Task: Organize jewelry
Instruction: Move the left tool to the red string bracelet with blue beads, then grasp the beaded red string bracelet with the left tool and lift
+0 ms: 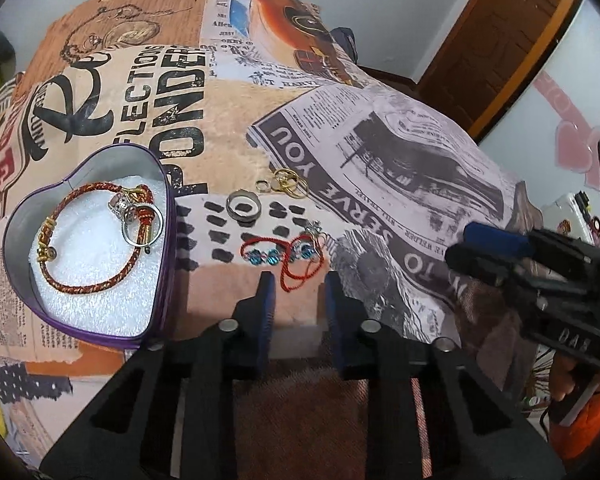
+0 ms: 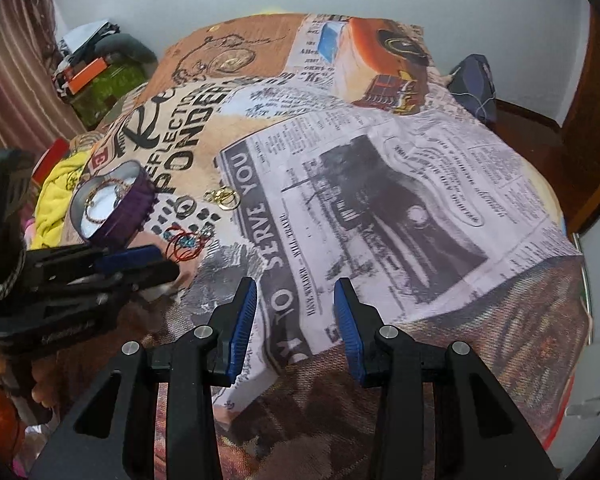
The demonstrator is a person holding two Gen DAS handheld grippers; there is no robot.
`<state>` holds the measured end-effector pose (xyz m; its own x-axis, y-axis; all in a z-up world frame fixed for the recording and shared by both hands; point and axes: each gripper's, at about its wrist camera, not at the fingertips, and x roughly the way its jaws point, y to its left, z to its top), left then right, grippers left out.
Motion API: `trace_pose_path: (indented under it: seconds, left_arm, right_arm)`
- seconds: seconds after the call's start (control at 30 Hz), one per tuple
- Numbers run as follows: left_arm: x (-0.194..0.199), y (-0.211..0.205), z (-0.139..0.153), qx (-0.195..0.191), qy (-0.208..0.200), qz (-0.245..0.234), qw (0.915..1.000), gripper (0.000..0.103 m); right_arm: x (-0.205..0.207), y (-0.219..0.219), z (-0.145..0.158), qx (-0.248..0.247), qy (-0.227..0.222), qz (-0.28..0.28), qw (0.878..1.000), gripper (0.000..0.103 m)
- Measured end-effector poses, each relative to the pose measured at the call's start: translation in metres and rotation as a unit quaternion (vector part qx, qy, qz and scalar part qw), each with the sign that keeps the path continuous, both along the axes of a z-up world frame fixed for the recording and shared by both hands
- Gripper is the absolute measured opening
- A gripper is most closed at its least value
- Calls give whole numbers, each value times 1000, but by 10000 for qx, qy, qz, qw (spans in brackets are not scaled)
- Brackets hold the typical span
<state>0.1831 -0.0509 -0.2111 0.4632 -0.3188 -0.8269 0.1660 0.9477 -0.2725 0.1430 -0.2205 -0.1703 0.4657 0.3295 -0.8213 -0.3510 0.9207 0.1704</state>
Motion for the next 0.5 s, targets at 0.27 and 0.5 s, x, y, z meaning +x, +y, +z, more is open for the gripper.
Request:
trace_pose_path:
  seconds: [0.27,0.5]
  left_arm:
    - [7,0,-5,131,-42,83,9999,1]
    - [0,1,7,135,-300,78,9994,0]
  right_arm:
    - [3,10,-11,36,194,239,9995,37]
    - [4,15,-17,40,264,301,9992,37]
